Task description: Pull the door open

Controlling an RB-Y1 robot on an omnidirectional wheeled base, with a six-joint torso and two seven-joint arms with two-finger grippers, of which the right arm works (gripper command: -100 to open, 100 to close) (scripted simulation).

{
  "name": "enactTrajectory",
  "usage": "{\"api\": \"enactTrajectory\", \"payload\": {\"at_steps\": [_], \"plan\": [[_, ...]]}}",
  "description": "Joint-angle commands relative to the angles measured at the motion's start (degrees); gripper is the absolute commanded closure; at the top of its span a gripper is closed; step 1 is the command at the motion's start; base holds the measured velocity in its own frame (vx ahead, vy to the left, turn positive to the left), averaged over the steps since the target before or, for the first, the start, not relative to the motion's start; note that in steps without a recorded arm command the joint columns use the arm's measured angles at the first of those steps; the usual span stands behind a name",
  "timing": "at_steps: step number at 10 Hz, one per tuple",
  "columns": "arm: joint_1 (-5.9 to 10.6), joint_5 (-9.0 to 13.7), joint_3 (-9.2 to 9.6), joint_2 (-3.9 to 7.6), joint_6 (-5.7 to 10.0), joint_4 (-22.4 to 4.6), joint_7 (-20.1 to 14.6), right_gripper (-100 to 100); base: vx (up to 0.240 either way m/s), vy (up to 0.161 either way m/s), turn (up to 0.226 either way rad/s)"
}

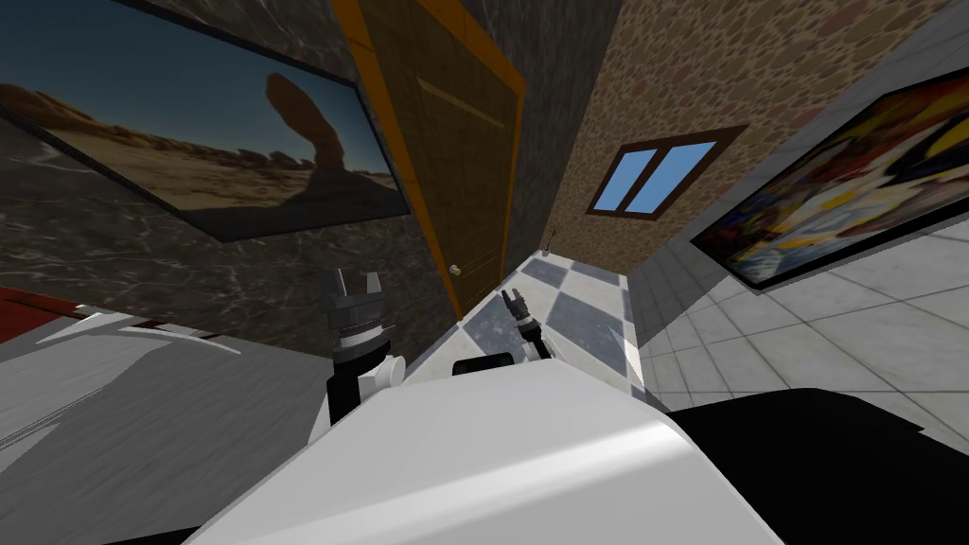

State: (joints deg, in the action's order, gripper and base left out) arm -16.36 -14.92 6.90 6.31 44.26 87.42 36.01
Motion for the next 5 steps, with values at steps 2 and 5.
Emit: {"api": "enactTrajectory", "payload": {"at_steps": [2, 5], "plan": [[0.99, -1.7, 0.56, 0.42, 0.65, -3.1, 2.2, -100, 0.080, 0.018, -0.016], [2.15, -3.7, 1.26, 0.65, 1.40, -6.7, 4.8, -100, 0.100, 0.019, -0.010]]}}
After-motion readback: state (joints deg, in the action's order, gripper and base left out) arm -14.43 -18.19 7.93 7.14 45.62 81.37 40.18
